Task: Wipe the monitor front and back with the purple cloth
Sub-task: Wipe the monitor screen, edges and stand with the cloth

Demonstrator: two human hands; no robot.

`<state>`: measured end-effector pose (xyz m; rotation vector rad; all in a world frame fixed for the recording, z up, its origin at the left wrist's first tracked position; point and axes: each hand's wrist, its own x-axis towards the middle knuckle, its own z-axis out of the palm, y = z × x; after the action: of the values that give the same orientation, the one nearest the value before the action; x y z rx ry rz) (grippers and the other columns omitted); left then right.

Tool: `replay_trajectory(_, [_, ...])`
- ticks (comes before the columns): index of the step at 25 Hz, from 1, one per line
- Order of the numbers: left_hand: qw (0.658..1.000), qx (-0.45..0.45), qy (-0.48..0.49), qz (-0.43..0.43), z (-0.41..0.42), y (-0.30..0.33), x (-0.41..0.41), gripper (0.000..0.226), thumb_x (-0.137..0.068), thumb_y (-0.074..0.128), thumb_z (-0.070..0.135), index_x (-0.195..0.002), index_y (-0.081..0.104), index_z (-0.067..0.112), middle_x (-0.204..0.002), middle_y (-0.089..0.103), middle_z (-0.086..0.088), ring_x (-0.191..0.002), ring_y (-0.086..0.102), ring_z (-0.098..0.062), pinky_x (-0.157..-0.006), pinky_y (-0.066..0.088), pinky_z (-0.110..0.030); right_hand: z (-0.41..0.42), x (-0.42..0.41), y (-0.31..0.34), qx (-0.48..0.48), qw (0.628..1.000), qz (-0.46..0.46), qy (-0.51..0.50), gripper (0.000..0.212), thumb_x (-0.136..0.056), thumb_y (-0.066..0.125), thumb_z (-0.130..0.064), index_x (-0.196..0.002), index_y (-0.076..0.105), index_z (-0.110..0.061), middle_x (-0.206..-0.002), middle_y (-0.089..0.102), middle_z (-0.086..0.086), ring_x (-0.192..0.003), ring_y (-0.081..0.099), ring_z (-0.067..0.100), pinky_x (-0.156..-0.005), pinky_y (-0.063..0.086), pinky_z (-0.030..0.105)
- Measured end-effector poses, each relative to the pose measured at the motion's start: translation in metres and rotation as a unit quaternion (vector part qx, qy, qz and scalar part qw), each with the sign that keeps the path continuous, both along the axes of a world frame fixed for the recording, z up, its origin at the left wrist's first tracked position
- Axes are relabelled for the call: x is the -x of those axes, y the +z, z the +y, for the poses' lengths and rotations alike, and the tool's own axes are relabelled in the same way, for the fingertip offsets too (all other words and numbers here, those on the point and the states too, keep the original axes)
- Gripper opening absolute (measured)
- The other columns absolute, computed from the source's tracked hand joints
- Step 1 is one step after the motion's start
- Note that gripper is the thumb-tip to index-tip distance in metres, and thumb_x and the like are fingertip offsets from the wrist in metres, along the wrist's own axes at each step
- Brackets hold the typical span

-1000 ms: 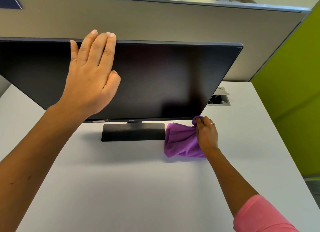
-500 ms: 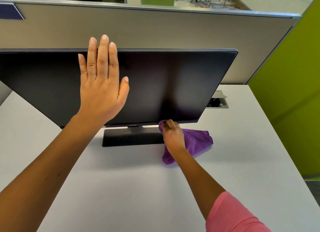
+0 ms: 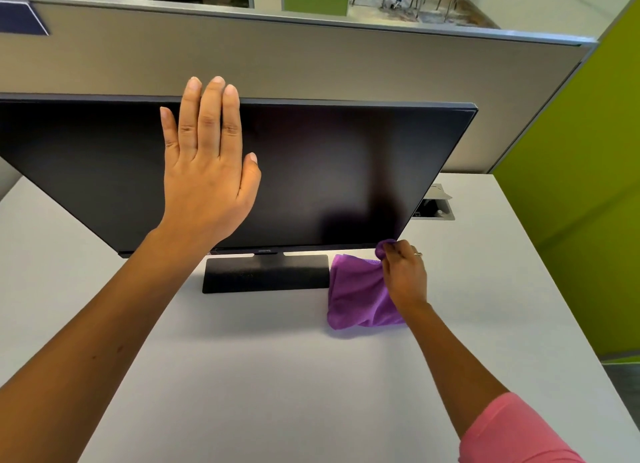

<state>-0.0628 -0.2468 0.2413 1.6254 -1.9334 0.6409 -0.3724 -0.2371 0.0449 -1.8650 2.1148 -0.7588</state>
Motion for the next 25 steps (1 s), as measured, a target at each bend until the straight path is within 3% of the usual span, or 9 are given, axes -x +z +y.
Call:
replay_trajectory(3, [1.000,0.010,-0.006,-0.004,-0.002,0.000,-0.001,0.063,-0.096,0.031,0.030,-0.151,0.009,0.008,-0.159,0.011,-0.013,-0.147,0.005,-0.032,-0.117,0.002,-0.052,-0.004,0.007,-0.003,-0.027,0.999,-0.003,-0.017,0.024,-0.101,0.039,-0.024,-0.112,0.057,-0.013,-0.110,0.060,0.004,-0.095,0.052,0.015,-0.079,0.041,0.023])
replay_trajectory(6, [1.000,0.009,-0.018,0.001,0.006,-0.007,-0.004,0.065,-0.096,0.034,0.030,-0.151,0.009,0.008,-0.159,0.008,-0.015,-0.147,0.003,-0.034,-0.118,0.003,-0.053,-0.004,-0.004,-0.003,-0.027,0.998,-0.030,-0.052,0.024,-0.101,0.041,-0.024,-0.112,0.057,-0.009,-0.110,0.063,0.008,-0.093,0.054,0.019,-0.079,0.046,0.026])
replay_trajectory(12, [0.995,0.032,0.003,0.098,0.041,-0.039,-0.041,0.065,-0.095,0.042,0.023,-0.150,0.014,0.002,-0.156,0.010,-0.025,-0.145,0.004,-0.041,-0.117,0.004,-0.056,-0.001,-0.047,0.000,-0.013,0.988,0.147,0.049,0.024,-0.094,0.054,-0.016,-0.116,0.060,-0.008,-0.120,0.058,0.008,-0.102,0.059,0.025,-0.087,0.049,0.028])
replay_trajectory(15, [0.988,0.051,0.057,0.137,0.032,-0.027,-0.081,0.062,-0.099,0.034,0.028,-0.151,0.008,0.006,-0.157,0.008,-0.023,-0.145,0.006,-0.041,-0.115,0.010,-0.060,-0.001,-0.094,-0.001,-0.026,0.989,0.121,0.080,0.020,-0.090,0.059,-0.012,-0.110,0.061,-0.007,-0.118,0.057,0.008,-0.097,0.059,0.027,-0.086,0.049,0.031])
replay_trajectory(18, [0.989,0.049,0.079,0.118,0.020,-0.012,-0.106,0.060,-0.101,0.027,0.032,-0.152,0.006,0.009,-0.158,0.008,-0.020,-0.146,0.007,-0.039,-0.113,0.015,-0.059,-0.001,-0.142,0.000,-0.010,0.994,0.054,0.097,0.013,-0.085,0.064,-0.005,-0.098,0.063,-0.003,-0.107,0.059,0.011,-0.084,0.060,0.032,-0.071,0.050,0.033])
replay_trajectory(22, [0.993,0.052,0.075,0.075,0.011,-0.002,-0.111,0.055,-0.101,0.029,0.027,-0.151,0.017,0.010,-0.158,0.015,-0.012,-0.146,0.008,-0.034,-0.117,0.002,-0.055,-0.004,-0.187,-0.001,-0.043,0.989,0.035,0.134,0.018,-0.092,0.053,-0.006,-0.109,0.059,-0.007,-0.110,0.055,0.010,-0.091,0.056,0.029,-0.068,0.037,0.026])
replay_trajectory(25, [0.992,0.057,0.073,0.082,0.010,0.000,-0.116,0.052,-0.099,0.032,0.027,-0.149,0.024,0.011,-0.155,0.026,-0.007,-0.146,0.013,-0.027,-0.115,-0.010,-0.040,0.000,-0.198,0.004,-0.010,0.975,0.100,0.198,0.028,-0.088,0.053,0.001,-0.115,0.059,-0.005,-0.112,0.055,0.013,-0.093,0.057,0.032,-0.077,0.051,0.035])
